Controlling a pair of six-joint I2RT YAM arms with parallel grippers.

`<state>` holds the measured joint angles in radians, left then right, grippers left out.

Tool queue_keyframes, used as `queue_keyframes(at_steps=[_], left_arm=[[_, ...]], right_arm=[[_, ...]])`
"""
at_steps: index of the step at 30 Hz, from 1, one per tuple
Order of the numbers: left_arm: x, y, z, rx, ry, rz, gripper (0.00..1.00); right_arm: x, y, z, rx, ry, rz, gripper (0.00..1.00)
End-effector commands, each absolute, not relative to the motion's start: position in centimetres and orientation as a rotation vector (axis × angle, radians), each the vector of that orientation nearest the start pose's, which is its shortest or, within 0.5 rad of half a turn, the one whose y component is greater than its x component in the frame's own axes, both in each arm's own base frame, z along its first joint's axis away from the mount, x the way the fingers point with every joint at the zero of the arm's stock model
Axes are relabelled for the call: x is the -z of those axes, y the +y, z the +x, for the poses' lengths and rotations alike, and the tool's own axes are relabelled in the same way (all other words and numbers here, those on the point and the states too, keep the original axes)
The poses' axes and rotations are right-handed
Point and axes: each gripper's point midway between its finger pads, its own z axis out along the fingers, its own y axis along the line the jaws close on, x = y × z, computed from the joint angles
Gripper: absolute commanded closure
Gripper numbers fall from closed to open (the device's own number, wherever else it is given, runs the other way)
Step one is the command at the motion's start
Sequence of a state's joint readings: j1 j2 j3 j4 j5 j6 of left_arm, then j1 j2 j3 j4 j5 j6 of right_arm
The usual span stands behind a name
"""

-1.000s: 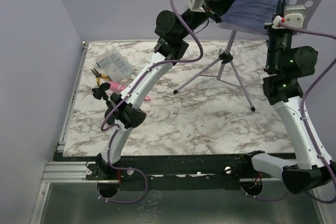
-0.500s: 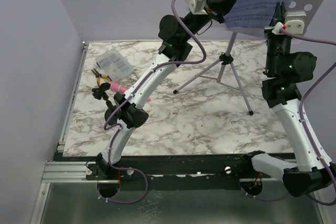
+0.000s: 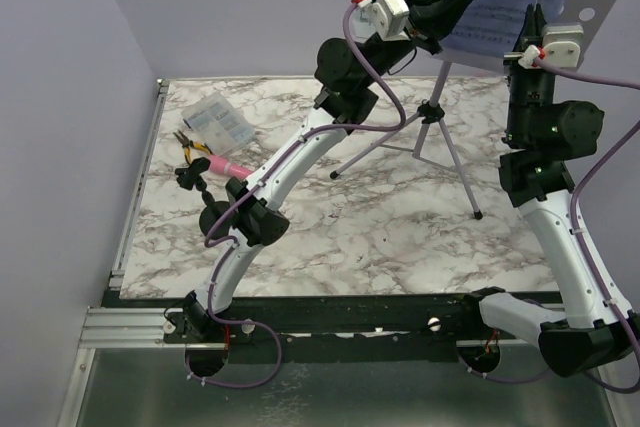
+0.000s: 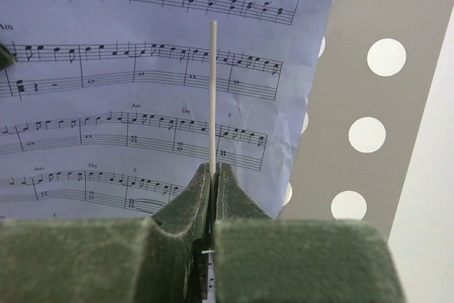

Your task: Set up the instrument practice props

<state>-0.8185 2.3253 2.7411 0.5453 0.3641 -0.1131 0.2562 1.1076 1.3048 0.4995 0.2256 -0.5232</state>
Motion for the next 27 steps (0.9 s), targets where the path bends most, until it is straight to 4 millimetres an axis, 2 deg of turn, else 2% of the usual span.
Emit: queue_keyframes(at_steps=[1,2,5,11,14,18,21,27], left_arm=[[-64.7,-44.3,34.5,0.980,0.443,0.483,0.81],[-64.9,-43.9,34.6,0.982,0.452,0.465,0.66],[-65.0,-43.1,35.5,0.990,0.489,0.428,0.41],[-64.4,-42.3,36.4,1.020,0.556,0.420,0.22],[-63.5,-42.3,36.9,1.017,0.593,0.417,0.15],[-62.9,-41.4,38.1,1.028,0.644,0.367,0.15],[-62.5,-40.7,38.5,1.049,0.667,0.333,0.19],[-63.0,-40.8,38.0,1.112,0.639,0.329,0.46]], right_arm=[[-58.0,3.8,34.3,0.306,0.880,-0.159,0.98],[-58.1,3.7,34.3,0.307,0.879,-0.158,0.98],[-58.1,3.7,34.4,0.307,0.881,-0.154,0.98],[-58.4,3.7,34.3,0.307,0.880,-0.151,0.99],[-58.7,3.6,34.1,0.305,0.876,-0.150,0.99],[-58.9,3.7,34.1,0.300,0.878,-0.150,0.99],[-58.8,3.8,34.2,0.298,0.881,-0.155,0.99],[-58.6,4.0,33.9,0.286,0.869,-0.167,0.99]])
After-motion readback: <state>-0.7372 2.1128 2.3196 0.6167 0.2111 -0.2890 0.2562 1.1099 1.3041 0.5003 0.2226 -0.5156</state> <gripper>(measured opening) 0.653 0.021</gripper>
